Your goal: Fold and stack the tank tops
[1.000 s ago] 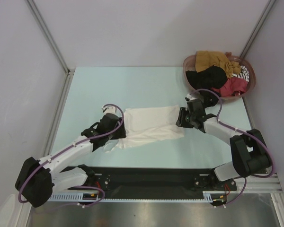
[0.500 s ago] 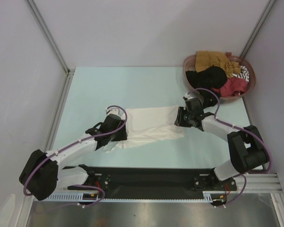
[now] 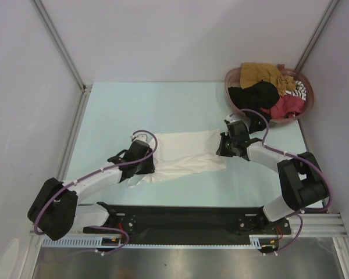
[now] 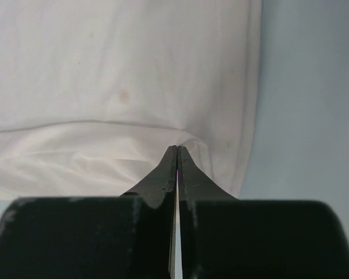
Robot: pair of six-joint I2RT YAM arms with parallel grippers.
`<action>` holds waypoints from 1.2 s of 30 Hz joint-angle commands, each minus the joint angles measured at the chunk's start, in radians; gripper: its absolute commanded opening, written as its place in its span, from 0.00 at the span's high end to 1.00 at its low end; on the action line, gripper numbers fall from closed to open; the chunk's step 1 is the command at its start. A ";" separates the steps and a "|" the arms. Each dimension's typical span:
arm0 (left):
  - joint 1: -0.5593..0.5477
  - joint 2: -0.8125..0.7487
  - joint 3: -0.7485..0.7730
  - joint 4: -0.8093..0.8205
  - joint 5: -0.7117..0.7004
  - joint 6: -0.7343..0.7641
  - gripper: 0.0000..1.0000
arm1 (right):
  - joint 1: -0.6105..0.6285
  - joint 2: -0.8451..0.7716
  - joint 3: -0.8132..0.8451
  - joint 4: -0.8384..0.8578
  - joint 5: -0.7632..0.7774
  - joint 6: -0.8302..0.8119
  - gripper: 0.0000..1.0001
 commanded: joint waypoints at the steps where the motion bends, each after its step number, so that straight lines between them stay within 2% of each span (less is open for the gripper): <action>1: 0.012 0.019 -0.005 0.047 0.037 0.013 0.49 | 0.004 -0.018 0.008 0.025 -0.001 -0.009 1.00; 3: 0.012 0.022 -0.006 0.057 0.069 0.009 0.54 | 0.004 -0.015 0.008 0.023 0.002 -0.007 1.00; 7: 0.012 0.022 -0.023 0.096 0.109 -0.010 0.55 | 0.002 -0.018 0.008 0.022 0.002 -0.007 1.00; 11: 0.013 0.062 -0.013 0.118 0.129 -0.017 0.67 | 0.001 -0.026 0.008 0.019 0.002 -0.007 1.00; 13: 0.012 0.088 -0.003 0.121 0.126 -0.016 0.69 | -0.001 -0.030 0.007 0.014 0.002 -0.007 1.00; 16: 0.012 0.106 0.004 0.118 0.116 -0.016 0.84 | -0.004 -0.044 -0.001 0.014 0.000 -0.006 1.00; 17: 0.013 0.105 0.004 0.115 0.109 -0.017 0.92 | -0.002 -0.049 -0.001 0.014 -0.001 -0.006 1.00; 19: 0.012 0.085 0.000 0.104 0.089 -0.019 1.00 | -0.005 -0.061 -0.009 0.009 -0.001 -0.004 1.00; 27: 0.012 -0.081 -0.011 0.005 0.069 -0.011 1.00 | -0.004 -0.187 -0.052 -0.053 0.013 0.016 1.00; 36: 0.004 -0.363 -0.134 -0.017 0.212 -0.047 1.00 | 0.007 -0.473 -0.179 -0.201 0.030 0.085 1.00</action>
